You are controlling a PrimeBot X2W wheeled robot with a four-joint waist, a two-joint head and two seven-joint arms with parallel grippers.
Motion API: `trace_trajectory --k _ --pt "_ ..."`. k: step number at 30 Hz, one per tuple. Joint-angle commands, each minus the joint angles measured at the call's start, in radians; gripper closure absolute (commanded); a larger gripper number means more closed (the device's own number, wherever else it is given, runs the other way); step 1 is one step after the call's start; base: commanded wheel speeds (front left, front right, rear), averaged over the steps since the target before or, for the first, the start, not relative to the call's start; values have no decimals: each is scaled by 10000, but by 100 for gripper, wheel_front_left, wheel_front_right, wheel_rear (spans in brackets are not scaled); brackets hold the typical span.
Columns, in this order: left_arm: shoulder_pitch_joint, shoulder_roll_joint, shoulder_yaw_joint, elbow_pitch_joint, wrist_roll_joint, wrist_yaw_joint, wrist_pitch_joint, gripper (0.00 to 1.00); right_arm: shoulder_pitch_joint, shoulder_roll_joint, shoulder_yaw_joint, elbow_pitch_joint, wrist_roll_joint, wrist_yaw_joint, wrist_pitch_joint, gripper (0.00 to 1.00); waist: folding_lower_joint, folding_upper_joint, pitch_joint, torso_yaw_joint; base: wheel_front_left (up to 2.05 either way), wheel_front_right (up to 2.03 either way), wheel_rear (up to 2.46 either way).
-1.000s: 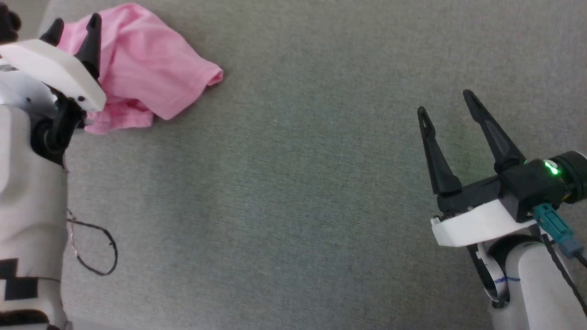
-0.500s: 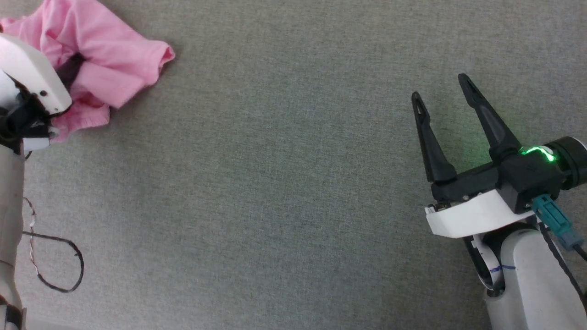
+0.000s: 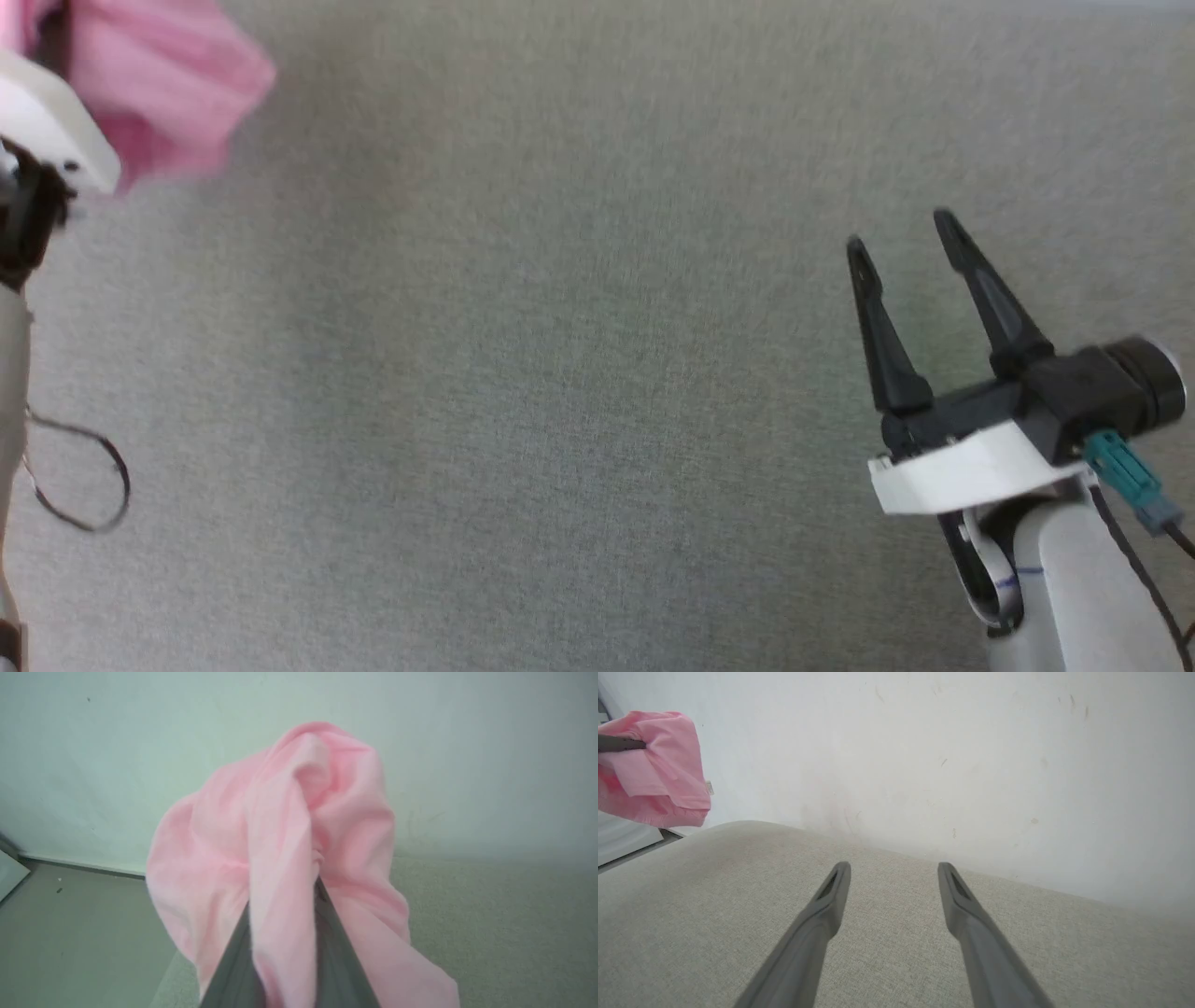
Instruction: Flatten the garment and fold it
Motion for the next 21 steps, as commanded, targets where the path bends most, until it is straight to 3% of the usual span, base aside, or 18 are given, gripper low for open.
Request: trace_trajectory --k 1,9,14,21 --pt "-295 28 -129 -205 309 118 -704 100 289 31 -151 76 173 -11 -105 0 1 0 -1436 -291 0 0 0" --pt "-392 -683 -350 -1400 658 274 -2597 100 1224 42 -704 155 917 -11 -355 0 1 0 -2914 -1245 0 0 0" --pt "435 -1354 -561 -2822 440 439 -2649 100 1671 43 -914 100 1144 -11 -403 0 1 0 -3213 -2183 0 0 0" --pt "2654 -2867 -1303 -4711 -283 817 -2098 100 2127 44 -1113 28 1075 -11 -310 0 1 0 -3158 -3239 0 0 0"
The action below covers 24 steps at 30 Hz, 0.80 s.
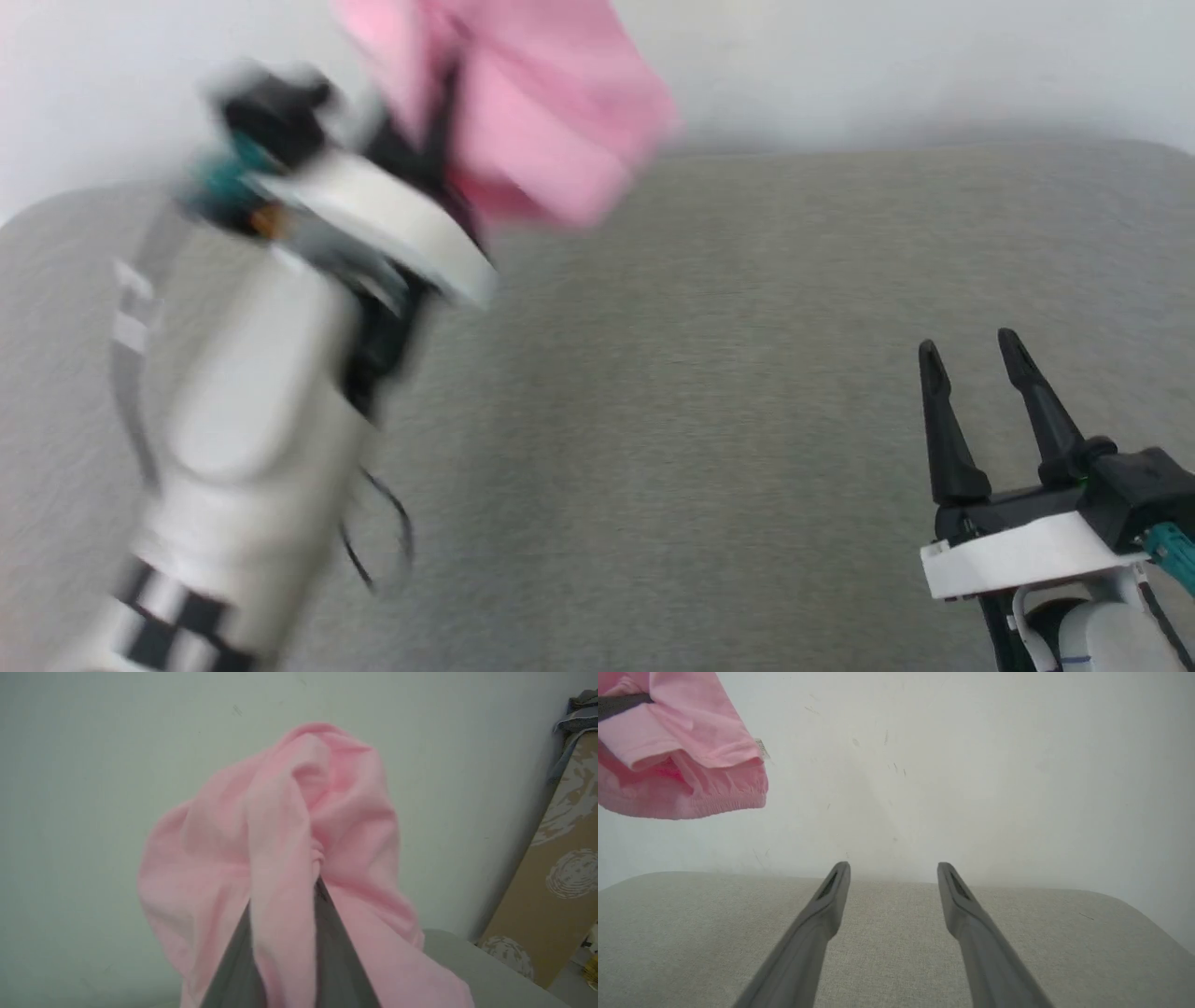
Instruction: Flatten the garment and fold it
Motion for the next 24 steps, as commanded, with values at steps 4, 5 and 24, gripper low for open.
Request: trace_trajectory --k 4,5,24 --pt "2164 -806 -1025 -528 -189 281 415 100 196 23 81 -4 55 -9 86 0 1 0 -188 -1622 0 0 0" --pt "2619 -921 -1195 -503 -281 311 514 100 202 23 110 -3 74 -9 91 0 1 0 -150 -1726 0 0 0" --pt "5751 -582 -1226 -1947 965 1071 -1057 0 392 24 279 231 197 -9 151 0 1 0 -278 -984 0 0 0"
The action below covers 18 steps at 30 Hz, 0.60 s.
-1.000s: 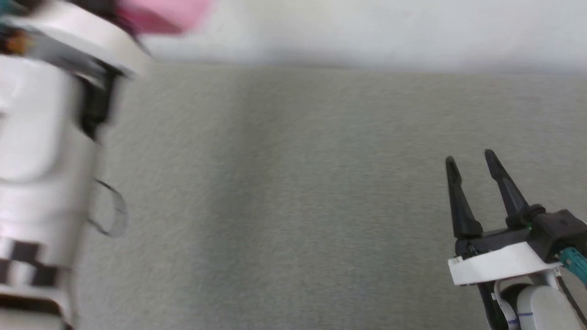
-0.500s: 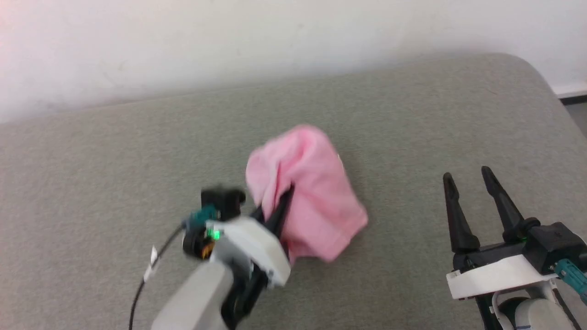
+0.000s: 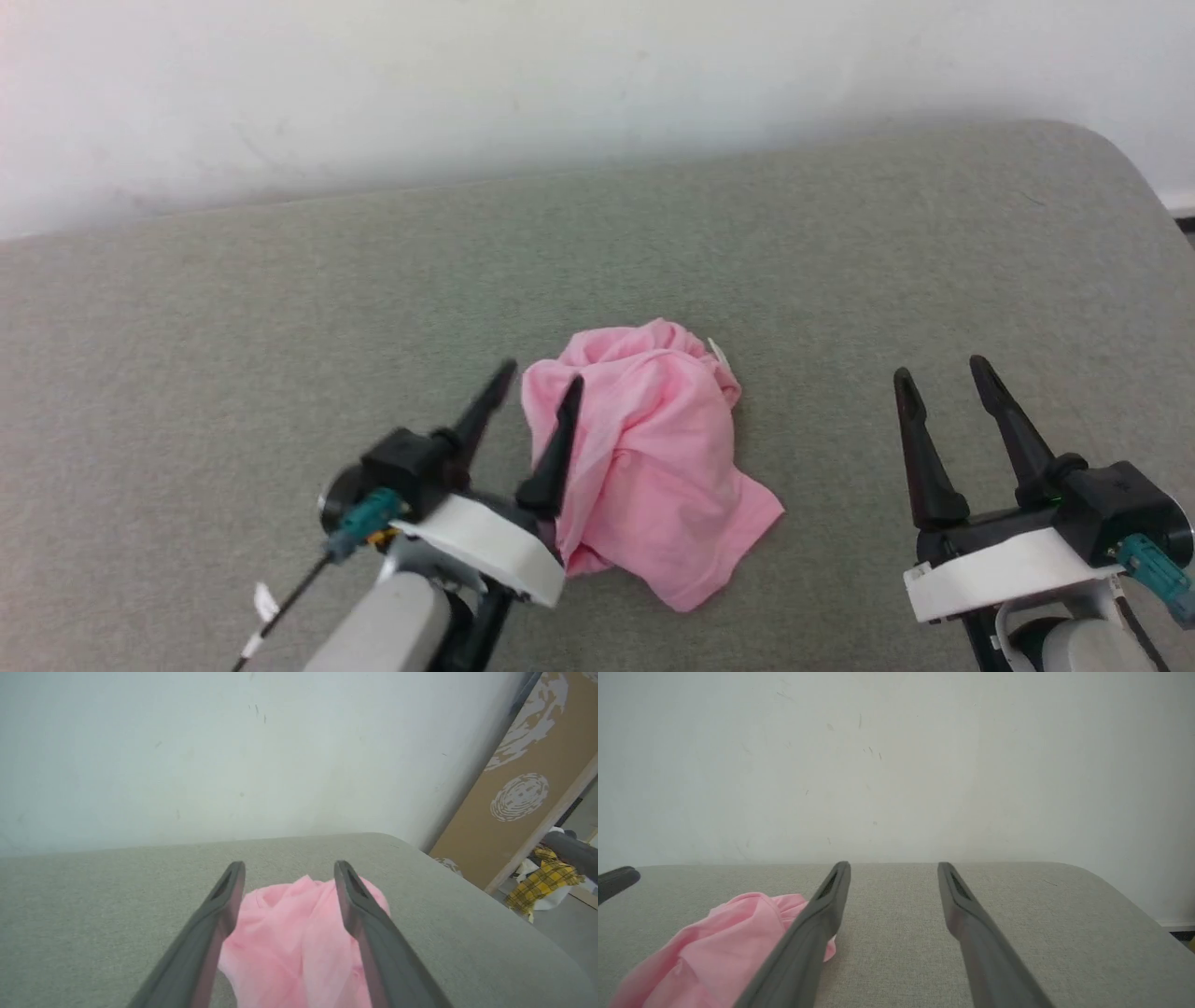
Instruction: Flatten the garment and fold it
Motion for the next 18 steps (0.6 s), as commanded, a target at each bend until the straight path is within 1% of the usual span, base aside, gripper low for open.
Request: trace_trajectory --k 1,3,5,8,13,18 --pt "195 83 338 -526 249 64 -48 0 125 24 -14 0 -117 -9 24 0 0 0 -166 350 0 0 0" --pt "462 110 739 -1037 401 100 -53 0 164 24 -54 -7 -247 -9 54 0 0 0 -254 508 0 0 0" --pt "665 103 1344 -1585 628 183 -55 0 222 24 -74 -27 -316 -9 100 0 0 0 -334 656 0 0 0" --pt "1126 184 2199 -1970 980 396 -56 0 345 24 -130 -66 -342 -9 176 0 0 0 -476 856 0 0 0" --pt "1937 543 3282 -2055 1459 560 -57 0 578 24 -228 -183 -398 -9 379 0 0 0 -635 1134 0 0 0" --pt "2430 694 3841 -1953 1720 600 -58 0 725 24 -416 -235 -446 -9 581 0 0 0 -708 1372 0 0 0"
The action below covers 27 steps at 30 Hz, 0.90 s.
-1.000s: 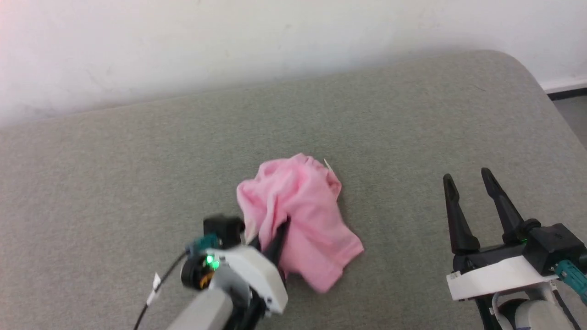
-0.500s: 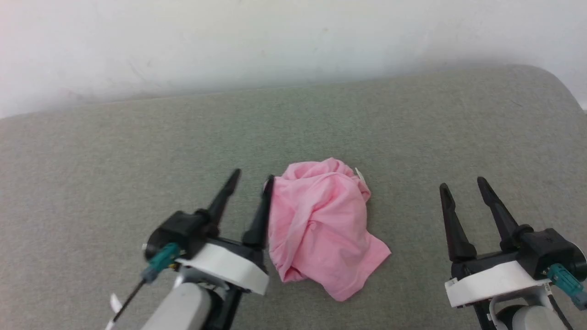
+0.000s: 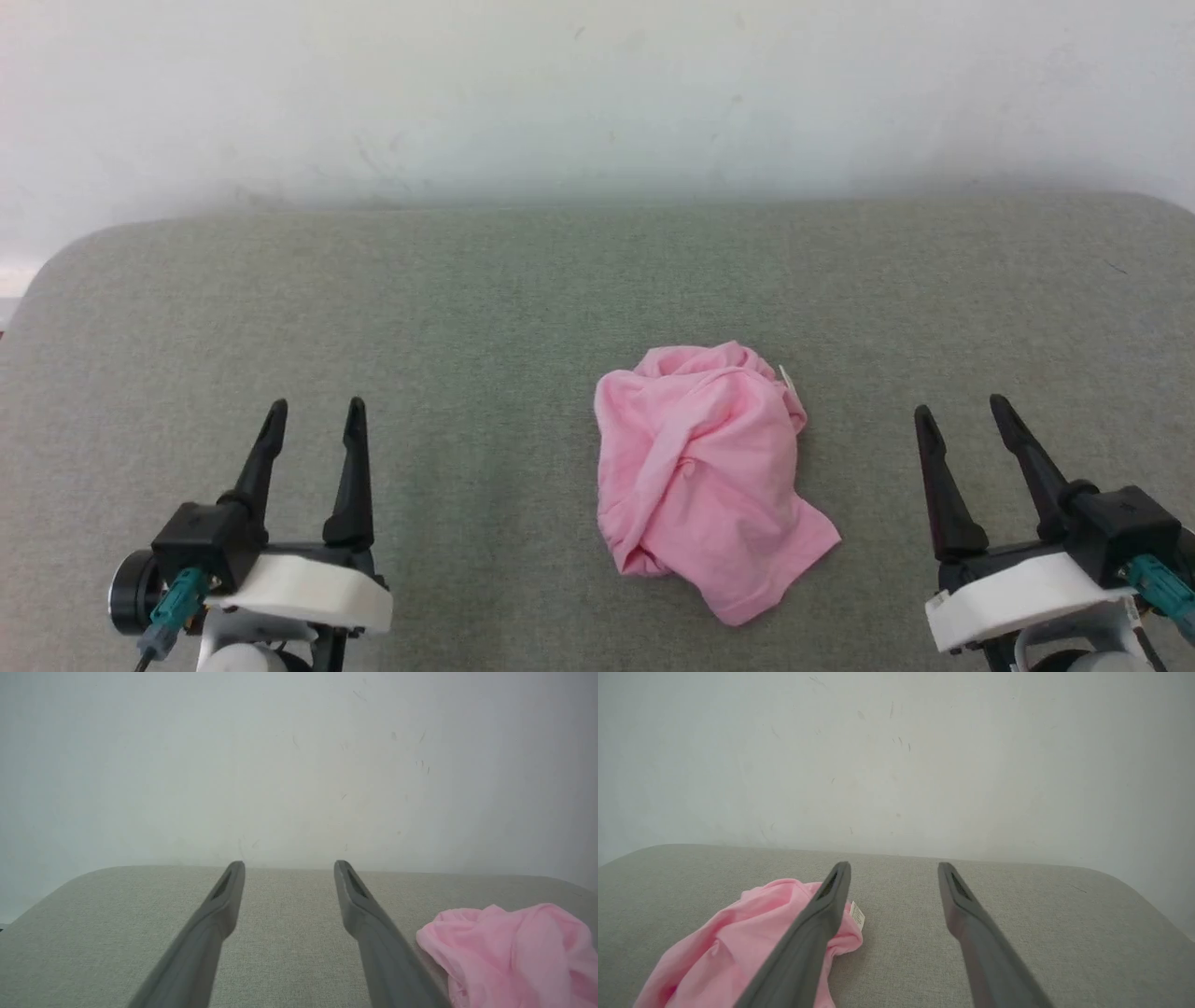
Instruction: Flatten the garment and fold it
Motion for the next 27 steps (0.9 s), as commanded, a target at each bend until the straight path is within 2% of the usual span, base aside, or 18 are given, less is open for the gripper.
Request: trace_trajectory --k 1,5,10,14,20,26,27 --pt "160 21 118 -9 134 61 -46 0 128 22 -91 -82 -81 -9 63 0 1 0 -53 170 0 0 0" --pt "218 -75 273 -80 340 -12 -46 0 106 22 -262 187 163 -9 699 0 1 0 -14 357 0 0 0" --pt "92 -274 311 -115 547 -184 -47 0 -185 -51 131 1304 252 -9 3435 0 1 0 132 655 0 0 0" --pt "-34 -532 378 -183 660 -312 -47 0 -728 -621 904 1777 696 -9 5093 0 1 0 379 922 0 0 0" --pt "-206 -932 514 -140 826 -558 -47 0 -1569 -1237 1992 2948 1608 -9 6660 0 1 0 635 1246 0 0 0" --pt "-270 -1216 801 4 959 -824 -47 0 -1853 -1409 2653 3734 2762 -9 7706 0 1 0 660 1366 0 0 0" --pt "-257 -1249 856 33 982 -864 -47 0 -1876 -1447 2729 3739 2937 -9 7827 52 1 0 638 1356 0 0 0"
